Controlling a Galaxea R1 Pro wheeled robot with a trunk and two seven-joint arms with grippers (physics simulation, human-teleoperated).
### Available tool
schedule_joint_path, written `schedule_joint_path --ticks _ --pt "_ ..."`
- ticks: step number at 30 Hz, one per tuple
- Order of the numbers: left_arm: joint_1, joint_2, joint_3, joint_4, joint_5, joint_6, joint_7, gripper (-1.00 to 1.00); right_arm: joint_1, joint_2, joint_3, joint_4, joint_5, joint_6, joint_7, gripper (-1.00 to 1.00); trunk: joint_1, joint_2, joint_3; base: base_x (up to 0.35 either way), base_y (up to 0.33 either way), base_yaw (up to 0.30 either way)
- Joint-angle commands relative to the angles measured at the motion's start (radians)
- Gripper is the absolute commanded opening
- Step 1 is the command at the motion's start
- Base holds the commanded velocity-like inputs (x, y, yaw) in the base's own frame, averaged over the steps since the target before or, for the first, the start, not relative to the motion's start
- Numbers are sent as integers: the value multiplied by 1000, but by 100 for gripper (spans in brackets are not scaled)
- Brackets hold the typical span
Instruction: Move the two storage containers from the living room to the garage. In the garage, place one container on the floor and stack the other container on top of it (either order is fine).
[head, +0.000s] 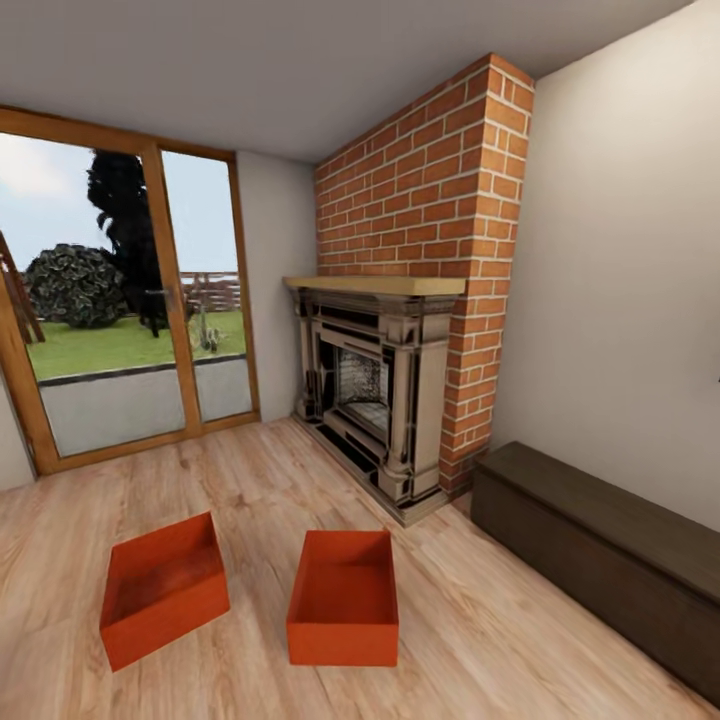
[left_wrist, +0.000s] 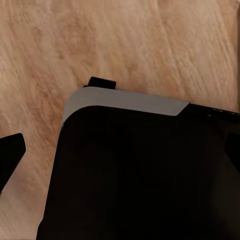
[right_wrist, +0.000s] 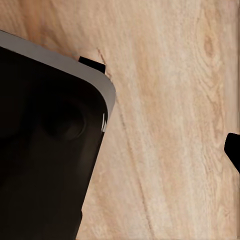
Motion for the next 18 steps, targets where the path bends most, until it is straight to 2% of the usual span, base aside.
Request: schedule_joint_path --ticks 1,8,18 --pt "0 0 0 -1 6 -2 1 100 -1 0 9 3 -10 -7 0 100 1 -1 -1 320 16 0" --pt "-1 0 0 -1 6 -2 1 100 -1 1 9 3 -4 -9 0 100 1 -1 -1 319 86 0" --pt "0 0 0 -1 5 -2 1 100 -1 -1 8 3 -2 -11 0 100 1 -1 -1 294 186 0"
